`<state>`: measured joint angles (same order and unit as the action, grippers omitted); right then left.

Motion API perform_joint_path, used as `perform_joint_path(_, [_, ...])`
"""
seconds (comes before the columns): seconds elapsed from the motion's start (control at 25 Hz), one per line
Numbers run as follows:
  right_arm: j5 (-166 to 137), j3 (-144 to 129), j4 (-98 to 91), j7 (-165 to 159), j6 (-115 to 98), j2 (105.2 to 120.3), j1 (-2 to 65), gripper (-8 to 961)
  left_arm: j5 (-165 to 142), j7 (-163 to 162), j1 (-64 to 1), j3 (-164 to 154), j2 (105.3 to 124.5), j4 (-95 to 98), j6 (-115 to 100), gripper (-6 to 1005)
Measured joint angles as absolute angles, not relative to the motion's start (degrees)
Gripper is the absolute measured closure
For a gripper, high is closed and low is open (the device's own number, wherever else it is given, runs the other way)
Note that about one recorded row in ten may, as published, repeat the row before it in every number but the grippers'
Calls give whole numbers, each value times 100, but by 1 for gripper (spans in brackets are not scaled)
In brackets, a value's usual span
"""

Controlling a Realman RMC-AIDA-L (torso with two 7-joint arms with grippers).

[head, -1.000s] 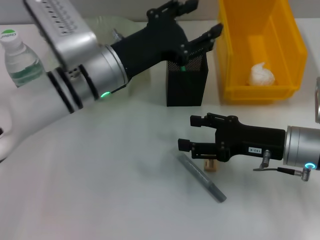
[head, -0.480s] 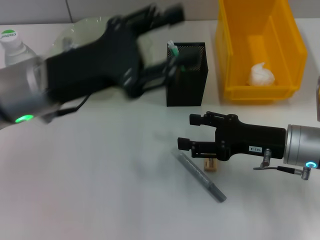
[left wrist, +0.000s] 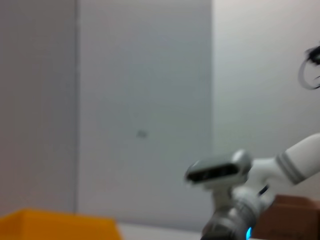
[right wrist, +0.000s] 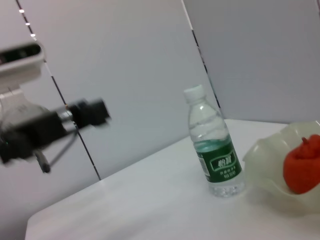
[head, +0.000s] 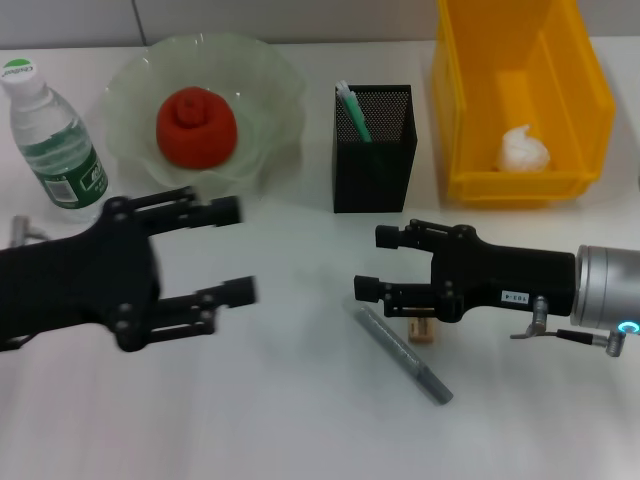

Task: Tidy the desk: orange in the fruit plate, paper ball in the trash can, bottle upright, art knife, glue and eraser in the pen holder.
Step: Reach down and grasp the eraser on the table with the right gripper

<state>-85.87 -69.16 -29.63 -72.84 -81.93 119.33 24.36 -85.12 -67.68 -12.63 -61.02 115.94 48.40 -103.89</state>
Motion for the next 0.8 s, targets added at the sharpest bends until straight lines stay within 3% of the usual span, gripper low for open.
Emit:
perform_joint_path(0.44, [-8633,-6782,-3587,-7635,-8535,11914,2357,108,-8912,-6583,-1415,-5733,11566,4086,-10375,215])
perform_joint_path(0.8, [-9849,-6310,-6756,-10276,-8988,11897,2045,107,-8905,-6540,-1462,-5577,11644,4010,-10364,209])
